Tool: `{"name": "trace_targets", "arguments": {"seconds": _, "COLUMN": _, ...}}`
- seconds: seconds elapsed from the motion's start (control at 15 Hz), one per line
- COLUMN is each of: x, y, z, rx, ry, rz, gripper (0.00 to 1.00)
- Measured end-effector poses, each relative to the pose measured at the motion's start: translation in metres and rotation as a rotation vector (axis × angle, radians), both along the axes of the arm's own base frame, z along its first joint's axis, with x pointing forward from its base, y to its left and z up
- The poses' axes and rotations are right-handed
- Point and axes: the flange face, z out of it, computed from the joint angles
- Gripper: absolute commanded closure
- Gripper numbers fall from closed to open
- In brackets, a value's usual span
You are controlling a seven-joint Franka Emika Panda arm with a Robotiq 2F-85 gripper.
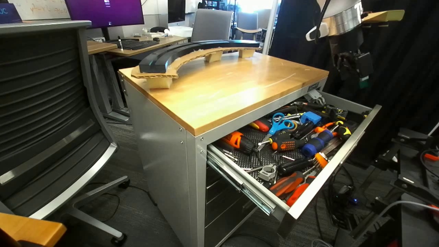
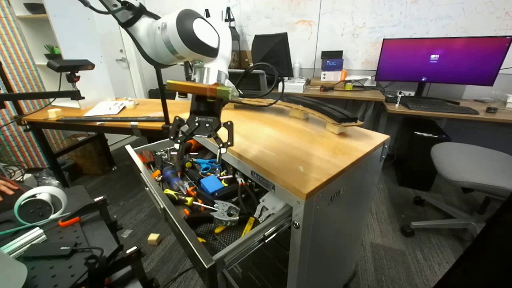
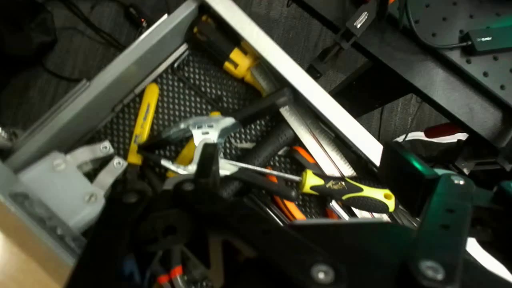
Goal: Put the screwdriver in the open drawer then close the drawer
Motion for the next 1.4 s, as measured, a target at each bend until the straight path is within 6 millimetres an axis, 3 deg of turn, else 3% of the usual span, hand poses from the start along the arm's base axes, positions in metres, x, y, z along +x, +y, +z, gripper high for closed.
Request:
{"name": "trace_targets", "arguments": {"seconds": 0.27, "x": -0.035, "y": -0.048, "z": -0.01, "rx": 0.006, "ry": -0.016, "rz": -0.227, "gripper": 0.0}}
{"name": "trace_targets", "arguments": {"seconds": 0.47, "x": -0.057, "y": -0.061, "z": -0.029, "rx": 0.003, "ry": -0.029, "rz": -0.392, "gripper": 0.0}}
{"name": "trace_targets", "arguments": {"seconds": 0.53, "x": -0.063, "y": -0.061, "z": -0.035, "rx": -0.002, "ry": -0.033, "rz": -0.445, "gripper": 0.25}}
{"name": "trace_targets", "arguments": {"seconds": 0.67, "x": -0.073, "y": -0.058, "z": -0.045, "rx": -0.02, "ry": -0.045, "rz": -0.548, "gripper": 0.34}}
{"name": "trace_targets", "arguments": {"seconds": 1.07, "x": -0.094, "y": -0.046, "z": -0.061, "rx": -0.117, "ry": -0.077, "rz": -0.85, "gripper": 0.82}}
{"name": "trace_targets", "arguments": {"seconds": 1.27, "x": -0.098, "y": -0.046, "z": -0.065, "rx": -0.195, "ry": -0.087, "rz": -0.988, "gripper": 1.0}}
{"name": "trace_targets", "arguments": {"seconds": 1.4, "x": -0.097, "y": -0.048, "z": -0.076, "rx": -0.232, "ry": -0.106, "rz": -1.06, "gripper": 1.0}}
